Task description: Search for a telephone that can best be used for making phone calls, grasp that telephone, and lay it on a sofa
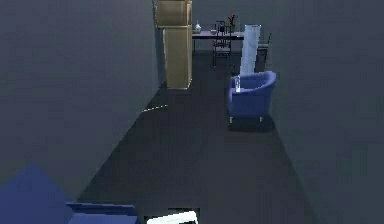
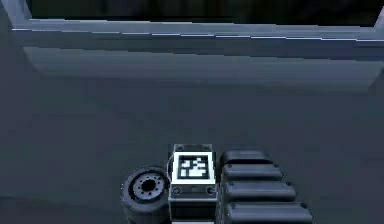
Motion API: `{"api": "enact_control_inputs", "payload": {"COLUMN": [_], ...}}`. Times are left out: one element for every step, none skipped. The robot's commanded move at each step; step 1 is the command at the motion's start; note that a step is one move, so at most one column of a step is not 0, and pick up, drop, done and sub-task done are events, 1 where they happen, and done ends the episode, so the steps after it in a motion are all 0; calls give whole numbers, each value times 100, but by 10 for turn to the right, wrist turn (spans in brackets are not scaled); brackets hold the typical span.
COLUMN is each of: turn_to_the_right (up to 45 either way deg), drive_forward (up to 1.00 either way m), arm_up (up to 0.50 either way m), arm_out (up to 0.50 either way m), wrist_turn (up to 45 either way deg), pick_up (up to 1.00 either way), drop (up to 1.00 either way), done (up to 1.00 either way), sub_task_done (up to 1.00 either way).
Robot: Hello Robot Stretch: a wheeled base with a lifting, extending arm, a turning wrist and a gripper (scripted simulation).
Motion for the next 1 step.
{"api": "enact_control_inputs", "payload": {"turn_to_the_right": [450], "drive_forward": [0], "arm_up": [0], "arm_out": [0], "wrist_turn": [0], "pick_up": [0], "drop": [0], "done": [0], "sub_task_done": [0]}}
